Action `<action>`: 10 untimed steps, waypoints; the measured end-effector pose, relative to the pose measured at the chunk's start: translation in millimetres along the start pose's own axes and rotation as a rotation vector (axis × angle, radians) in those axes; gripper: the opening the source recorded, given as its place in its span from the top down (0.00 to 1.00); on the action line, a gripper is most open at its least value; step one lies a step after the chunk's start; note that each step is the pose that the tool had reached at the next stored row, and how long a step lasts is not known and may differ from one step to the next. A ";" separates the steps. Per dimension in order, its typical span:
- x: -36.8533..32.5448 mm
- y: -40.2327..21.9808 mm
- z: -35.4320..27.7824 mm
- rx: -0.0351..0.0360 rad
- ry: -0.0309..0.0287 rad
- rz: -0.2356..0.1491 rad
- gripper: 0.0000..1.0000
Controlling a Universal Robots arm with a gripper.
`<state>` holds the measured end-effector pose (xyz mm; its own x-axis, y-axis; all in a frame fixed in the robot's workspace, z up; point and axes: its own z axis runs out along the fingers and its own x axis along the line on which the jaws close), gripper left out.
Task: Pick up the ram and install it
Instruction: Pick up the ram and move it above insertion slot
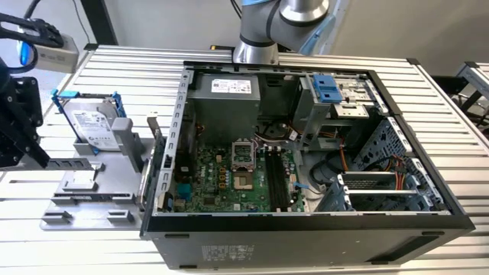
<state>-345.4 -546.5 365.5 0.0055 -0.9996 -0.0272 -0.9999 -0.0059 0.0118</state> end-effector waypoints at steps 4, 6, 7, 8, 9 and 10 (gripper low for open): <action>-1.0 0.2 -15.0 -0.0001 0.0007 0.000 1.00; -1.5 0.3 -23.4 -0.0002 0.0011 0.000 1.00; -1.7 0.3 -27.8 -0.0003 0.0012 0.000 1.00; -1.9 0.4 -31.7 -0.0002 0.0012 0.000 1.00; -2.0 0.4 -35.4 -0.0004 0.0019 0.000 1.00; -2.2 0.4 -38.6 -0.0005 0.0025 0.000 1.00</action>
<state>-345.4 -545.4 404.2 0.0055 -0.9997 -0.0246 -0.9999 -0.0058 0.0123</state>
